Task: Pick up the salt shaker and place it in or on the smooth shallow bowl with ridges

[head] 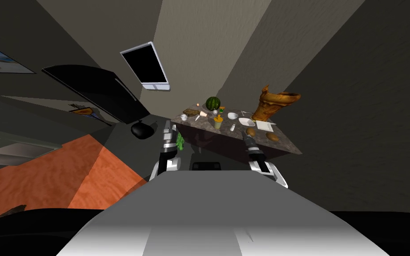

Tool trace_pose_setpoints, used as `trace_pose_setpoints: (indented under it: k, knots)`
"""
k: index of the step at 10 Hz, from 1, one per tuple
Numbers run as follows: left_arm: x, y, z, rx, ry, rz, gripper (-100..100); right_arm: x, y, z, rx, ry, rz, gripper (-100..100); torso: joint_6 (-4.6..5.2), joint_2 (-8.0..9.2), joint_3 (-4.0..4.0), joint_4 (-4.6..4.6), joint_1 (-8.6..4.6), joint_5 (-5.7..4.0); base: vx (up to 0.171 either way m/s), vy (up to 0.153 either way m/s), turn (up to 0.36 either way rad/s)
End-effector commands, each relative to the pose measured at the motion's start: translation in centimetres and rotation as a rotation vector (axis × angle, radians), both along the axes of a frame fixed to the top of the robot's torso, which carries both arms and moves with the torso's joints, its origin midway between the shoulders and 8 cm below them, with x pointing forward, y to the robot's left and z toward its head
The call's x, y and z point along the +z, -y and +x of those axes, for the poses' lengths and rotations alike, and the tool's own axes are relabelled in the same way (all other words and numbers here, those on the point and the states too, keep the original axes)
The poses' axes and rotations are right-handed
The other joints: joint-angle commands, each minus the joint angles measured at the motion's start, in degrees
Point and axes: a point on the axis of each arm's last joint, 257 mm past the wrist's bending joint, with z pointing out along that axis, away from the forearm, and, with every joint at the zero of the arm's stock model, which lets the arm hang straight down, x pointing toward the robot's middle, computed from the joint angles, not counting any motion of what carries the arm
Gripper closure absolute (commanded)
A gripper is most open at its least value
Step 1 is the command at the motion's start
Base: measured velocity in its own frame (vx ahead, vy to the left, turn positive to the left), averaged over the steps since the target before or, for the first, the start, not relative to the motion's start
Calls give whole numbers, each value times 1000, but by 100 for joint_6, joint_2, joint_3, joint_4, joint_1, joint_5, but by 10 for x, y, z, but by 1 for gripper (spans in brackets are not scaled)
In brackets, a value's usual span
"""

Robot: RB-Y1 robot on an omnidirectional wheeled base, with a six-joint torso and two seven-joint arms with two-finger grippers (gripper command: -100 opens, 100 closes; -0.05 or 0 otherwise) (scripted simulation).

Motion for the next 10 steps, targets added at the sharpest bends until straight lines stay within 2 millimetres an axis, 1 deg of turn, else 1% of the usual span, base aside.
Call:
trace_pose_setpoints:
  k: [1, 5, 10]
  knots:
    - [0, 0, 0, 0, 0, 0, 0, -19, 7, -1, -14, -45, -62, -100, 0, 0, 0, 0, 0, 0, 12, 30, 34]
    - [0, 0, 0, 0, 0, 0, 0, -53, 12, 6, -20, -135, -209, -100, -1, -17, -10, -4, -14, -3, 31, 10, 44]
    - [0, 0, 0, 0, 0, 0, 0, -83, 7, 19, 5, -216, -391, -100, -1, -34, -20, -7, -27, -6, 66, -21, 57]
